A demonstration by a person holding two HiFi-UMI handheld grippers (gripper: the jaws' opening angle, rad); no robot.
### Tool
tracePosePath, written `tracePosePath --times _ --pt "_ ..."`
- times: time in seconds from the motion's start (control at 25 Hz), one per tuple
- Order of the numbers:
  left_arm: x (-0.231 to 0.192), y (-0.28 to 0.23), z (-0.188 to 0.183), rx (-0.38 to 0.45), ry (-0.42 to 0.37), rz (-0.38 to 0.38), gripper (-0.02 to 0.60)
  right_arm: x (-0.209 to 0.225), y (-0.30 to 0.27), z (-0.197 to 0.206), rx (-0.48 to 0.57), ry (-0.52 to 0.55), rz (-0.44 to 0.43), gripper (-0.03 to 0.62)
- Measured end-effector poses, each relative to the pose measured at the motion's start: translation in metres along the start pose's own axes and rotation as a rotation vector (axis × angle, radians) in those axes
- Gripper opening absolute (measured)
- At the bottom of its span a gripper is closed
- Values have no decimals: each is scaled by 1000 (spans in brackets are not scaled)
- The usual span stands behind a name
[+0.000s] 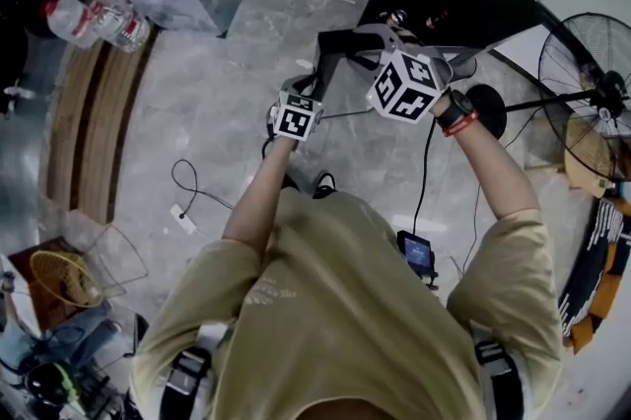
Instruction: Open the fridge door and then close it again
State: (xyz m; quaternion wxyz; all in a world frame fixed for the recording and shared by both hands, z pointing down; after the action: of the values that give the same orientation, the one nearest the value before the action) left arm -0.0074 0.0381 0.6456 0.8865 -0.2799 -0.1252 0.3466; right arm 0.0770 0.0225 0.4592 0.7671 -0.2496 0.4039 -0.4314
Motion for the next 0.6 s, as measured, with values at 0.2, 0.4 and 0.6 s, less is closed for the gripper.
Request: tracePosePath --times 0.2,0.4,0.6 --pt "-1 -1 -1 2 12 -42 85 0 0 -1 34 -26 31 195" --pt "-5 -5 -1 5 6 -72 86 2 -5 0 66 -35 42 195" --pt "-9 -14 -8 -9 3 -80 86 12 -7 3 75 -46 43 195"
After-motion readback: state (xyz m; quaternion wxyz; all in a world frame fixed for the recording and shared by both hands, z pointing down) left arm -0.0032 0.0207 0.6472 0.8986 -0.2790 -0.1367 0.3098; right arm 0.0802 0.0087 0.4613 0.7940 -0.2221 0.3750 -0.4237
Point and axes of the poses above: the fingertips, and each gripper's own axes: y backward along the fingers, x to its right, z out of its underside, the point moved 5 cm from there along y, backward along the fingers, and after that the axes turned 11 degrees about -y, right-handed, at the moved point
